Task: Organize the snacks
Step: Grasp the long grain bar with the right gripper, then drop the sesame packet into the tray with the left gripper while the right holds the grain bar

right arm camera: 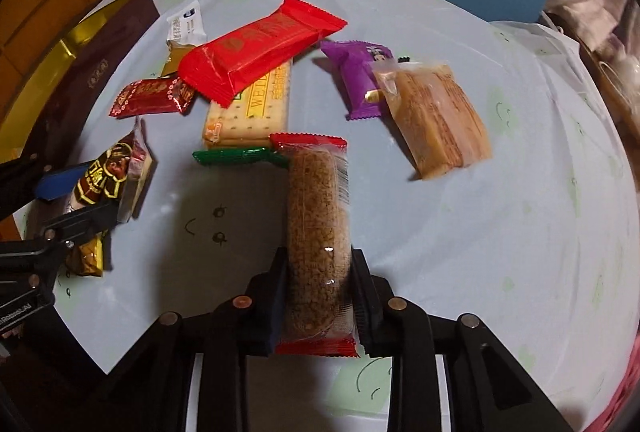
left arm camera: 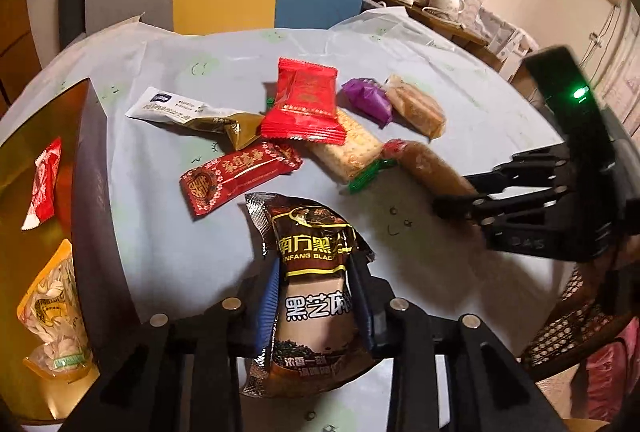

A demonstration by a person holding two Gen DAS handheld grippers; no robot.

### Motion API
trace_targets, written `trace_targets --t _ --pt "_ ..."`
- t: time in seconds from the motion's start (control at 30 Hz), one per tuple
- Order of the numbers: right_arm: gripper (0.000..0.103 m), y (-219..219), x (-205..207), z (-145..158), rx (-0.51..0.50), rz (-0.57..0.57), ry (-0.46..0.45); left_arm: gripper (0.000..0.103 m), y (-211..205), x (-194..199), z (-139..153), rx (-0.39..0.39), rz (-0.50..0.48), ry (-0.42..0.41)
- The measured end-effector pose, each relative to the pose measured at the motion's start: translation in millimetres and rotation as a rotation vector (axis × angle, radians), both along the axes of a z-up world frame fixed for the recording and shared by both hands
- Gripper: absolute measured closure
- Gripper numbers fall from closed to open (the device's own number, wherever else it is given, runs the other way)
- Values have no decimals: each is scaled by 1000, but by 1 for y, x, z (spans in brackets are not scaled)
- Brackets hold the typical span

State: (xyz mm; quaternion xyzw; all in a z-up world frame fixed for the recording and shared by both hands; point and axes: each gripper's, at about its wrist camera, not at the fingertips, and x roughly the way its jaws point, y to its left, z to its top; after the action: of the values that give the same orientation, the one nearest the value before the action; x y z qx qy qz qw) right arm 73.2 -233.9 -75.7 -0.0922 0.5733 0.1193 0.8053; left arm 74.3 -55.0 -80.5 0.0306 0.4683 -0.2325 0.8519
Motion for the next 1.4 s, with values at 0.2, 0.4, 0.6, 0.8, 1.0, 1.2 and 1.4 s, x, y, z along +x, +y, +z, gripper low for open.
trace_targets --t 0.2,0.4,0.6,0.8,1.0,1.2,1.4 --pt "72 2 -1 0 -5 18 -24 71 4 -12 15 -45 -9 -19" --pt "72 6 -6 -2 -46 46 -65 71 14 -25 40 -57 8 -66" --pt "72 13 -12 -3 -72 64 -80 71 40 -28 63 -47 113 -100" --pt "72 18 -18 -3 -88 76 -89 71 78 -28 83 -32 250 -142" --pt "72 29 -27 -2 -152 132 -133 71 113 -27 93 -12 351 -171" --pt "72 33 -32 -1 -162 145 -140 71 140 -23 86 -10 416 -141" --pt "72 35 -36 -1 -163 147 -141 71 176 -16 74 -59 506 -81"
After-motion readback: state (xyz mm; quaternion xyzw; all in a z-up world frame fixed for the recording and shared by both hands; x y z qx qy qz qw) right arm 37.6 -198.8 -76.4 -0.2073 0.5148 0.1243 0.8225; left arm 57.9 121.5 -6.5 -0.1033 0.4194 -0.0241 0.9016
